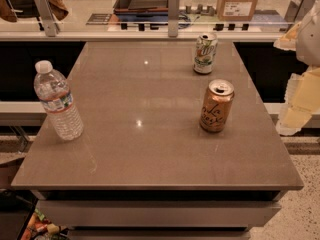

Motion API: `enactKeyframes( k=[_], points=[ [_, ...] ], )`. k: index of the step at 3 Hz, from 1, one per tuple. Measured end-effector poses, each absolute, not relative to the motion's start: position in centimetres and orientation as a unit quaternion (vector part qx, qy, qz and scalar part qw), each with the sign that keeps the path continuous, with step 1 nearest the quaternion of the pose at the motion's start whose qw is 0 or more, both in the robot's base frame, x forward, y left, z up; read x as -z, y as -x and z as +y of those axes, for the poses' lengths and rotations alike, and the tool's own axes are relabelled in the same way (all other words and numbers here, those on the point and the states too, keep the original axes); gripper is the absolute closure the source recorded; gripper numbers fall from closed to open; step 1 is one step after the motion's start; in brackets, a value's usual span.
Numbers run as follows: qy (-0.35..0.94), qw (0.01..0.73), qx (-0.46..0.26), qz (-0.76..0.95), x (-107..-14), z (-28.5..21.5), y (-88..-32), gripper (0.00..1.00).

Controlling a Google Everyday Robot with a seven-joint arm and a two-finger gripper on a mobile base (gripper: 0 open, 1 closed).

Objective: Move 7up can near water bottle

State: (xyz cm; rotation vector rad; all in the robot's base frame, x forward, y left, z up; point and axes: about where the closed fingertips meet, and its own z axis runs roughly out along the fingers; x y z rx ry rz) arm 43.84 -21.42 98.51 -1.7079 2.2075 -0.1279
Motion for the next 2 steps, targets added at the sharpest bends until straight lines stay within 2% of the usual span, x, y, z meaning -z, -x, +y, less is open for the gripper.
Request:
enactKeyframes(
  k=[2],
  points=[
    [0.601,0.181,0.040,0.777,-98.55,-21.50,-44.57,0.00]
  ],
)
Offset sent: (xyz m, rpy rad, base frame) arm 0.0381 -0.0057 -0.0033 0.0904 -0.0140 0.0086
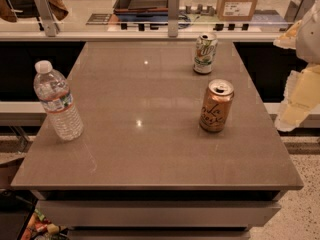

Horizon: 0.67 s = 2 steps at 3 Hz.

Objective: Move 7up can near water bottle

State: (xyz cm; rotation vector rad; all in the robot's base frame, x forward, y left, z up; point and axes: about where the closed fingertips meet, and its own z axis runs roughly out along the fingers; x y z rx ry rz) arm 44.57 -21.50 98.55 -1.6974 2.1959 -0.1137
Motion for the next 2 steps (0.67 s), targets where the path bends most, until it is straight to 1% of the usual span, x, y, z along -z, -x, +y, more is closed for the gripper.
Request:
enactKeyframes(
  k=[2],
  points=[
    [0.563,0.254,0.046,0.785,-98.5,-22.1,-51.6,0.00]
  ],
)
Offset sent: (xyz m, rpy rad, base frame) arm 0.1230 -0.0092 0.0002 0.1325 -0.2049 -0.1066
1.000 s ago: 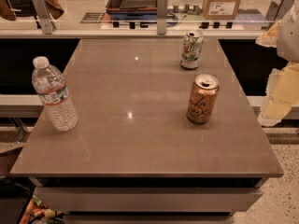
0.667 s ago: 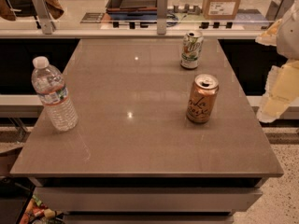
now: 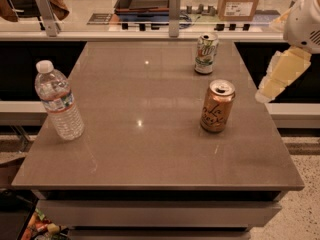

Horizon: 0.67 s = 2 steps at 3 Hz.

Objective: Move 7up can near water bottle

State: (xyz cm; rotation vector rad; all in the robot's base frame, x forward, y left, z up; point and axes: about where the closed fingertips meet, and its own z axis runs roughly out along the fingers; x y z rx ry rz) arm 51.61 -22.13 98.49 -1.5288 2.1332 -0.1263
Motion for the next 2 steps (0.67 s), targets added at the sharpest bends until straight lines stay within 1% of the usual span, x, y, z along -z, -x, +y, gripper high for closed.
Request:
enactKeyframes(
  k=[2],
  points=[
    [0.525,0.321,0.046,0.787,-97.7,-22.4,-59.4,0.00]
  ],
)
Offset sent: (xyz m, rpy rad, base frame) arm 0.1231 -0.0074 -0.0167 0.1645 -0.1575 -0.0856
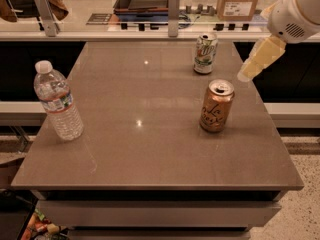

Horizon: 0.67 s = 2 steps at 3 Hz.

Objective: Move 7up can near water bottle

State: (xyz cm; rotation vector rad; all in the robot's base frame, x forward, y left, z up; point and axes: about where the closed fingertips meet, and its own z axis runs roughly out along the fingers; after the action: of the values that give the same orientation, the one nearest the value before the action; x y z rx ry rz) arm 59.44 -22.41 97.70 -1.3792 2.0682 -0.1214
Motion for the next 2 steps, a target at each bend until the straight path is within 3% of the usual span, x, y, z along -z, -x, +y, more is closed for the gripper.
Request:
enactKeyframes(
  k=[2],
  points=[
    [0.474,0.389,-0.014,0.790,-95.1,-24.6,-64.2,0.00]
  ],
)
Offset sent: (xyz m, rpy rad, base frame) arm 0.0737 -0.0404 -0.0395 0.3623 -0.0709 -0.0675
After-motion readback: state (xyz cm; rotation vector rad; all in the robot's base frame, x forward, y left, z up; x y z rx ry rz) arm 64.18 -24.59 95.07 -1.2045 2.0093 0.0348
